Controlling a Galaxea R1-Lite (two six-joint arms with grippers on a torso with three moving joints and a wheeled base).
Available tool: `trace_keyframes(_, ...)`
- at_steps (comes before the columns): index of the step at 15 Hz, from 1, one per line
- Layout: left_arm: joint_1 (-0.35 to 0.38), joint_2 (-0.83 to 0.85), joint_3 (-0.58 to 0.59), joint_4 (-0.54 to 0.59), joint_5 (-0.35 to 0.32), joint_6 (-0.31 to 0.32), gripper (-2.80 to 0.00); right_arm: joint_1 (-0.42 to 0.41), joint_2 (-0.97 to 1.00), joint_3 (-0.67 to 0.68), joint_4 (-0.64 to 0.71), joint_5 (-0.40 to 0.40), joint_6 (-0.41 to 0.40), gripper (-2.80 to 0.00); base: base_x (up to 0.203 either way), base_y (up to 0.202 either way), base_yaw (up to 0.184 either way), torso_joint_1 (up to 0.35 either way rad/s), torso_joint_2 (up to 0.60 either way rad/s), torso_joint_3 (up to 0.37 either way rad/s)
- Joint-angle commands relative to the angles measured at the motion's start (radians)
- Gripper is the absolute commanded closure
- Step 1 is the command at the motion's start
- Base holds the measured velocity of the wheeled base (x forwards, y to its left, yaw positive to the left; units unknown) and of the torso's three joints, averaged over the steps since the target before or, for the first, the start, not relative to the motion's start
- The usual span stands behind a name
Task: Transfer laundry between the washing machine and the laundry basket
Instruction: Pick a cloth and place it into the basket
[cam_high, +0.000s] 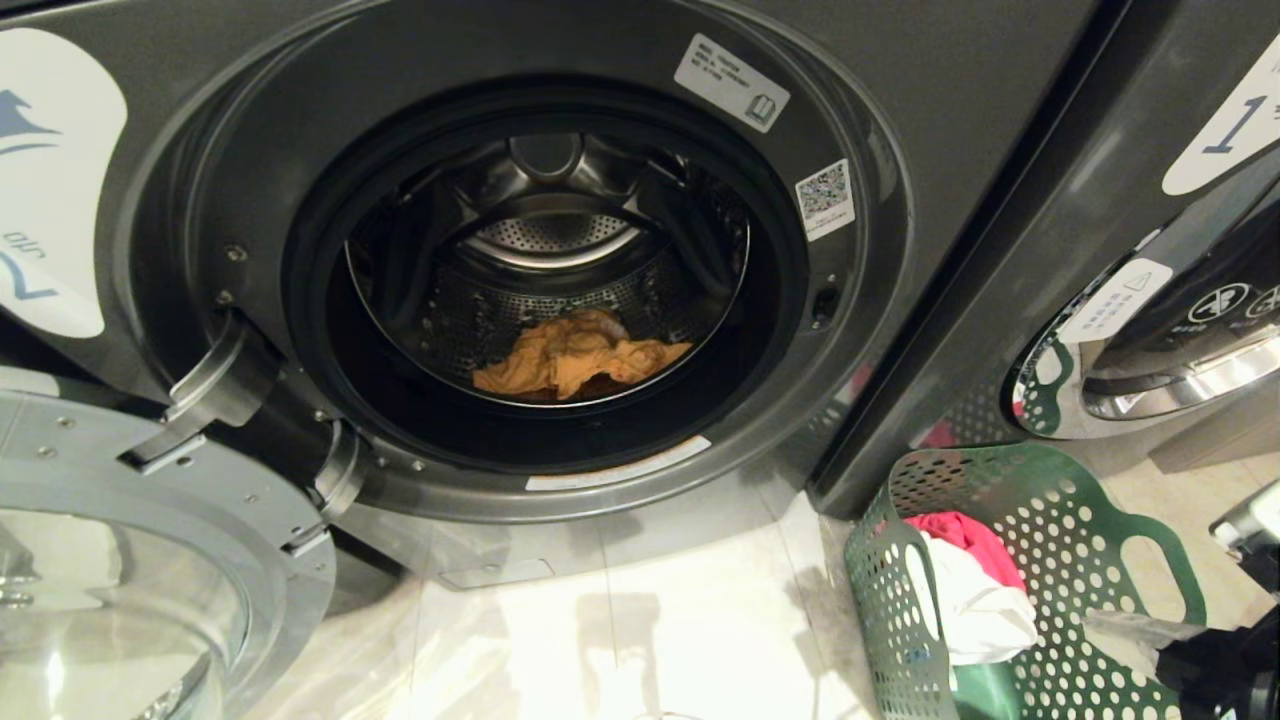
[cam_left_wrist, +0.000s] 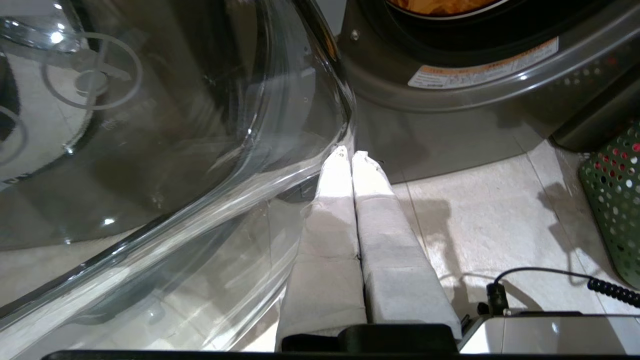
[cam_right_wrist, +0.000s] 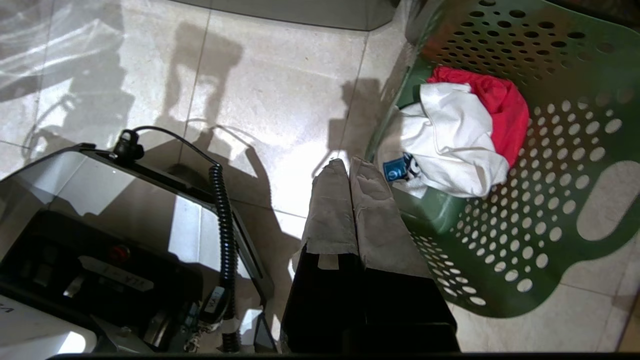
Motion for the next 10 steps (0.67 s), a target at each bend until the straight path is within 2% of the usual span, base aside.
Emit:
trace_keyframes(1,0.0,0.001,0.0,-0.001,0.0,0.0,0.0,0.002,0.007,0.001,-0.001,-0.002,0.001,0.0,0.0,0.0,0.0,0.0,0.0,0.0)
trace_keyframes(3,0.0,0.001,0.0,-0.001,0.0,0.0,0.0,0.002,0.004,0.013,-0.003,-0.005,0.001,0.0,0.001,-0.011,0.091,0.003,0.0,0.001)
trace_keyframes(6,0.0,0.001,0.0,-0.001,0.0,0.0,0.0,-0.003,0.004,0.04,-0.057,-0.006,0.001,0.0,0.001,-0.008,0.167,0.002,0.0,0.004)
trace_keyframes(10,0.0,0.001,0.0,-0.001,0.0,0.0,0.0,-0.028,0.019,0.046,-0.064,-0.006,0.001,0.0,0.001,-0.009,0.175,0.002,0.0,0.003)
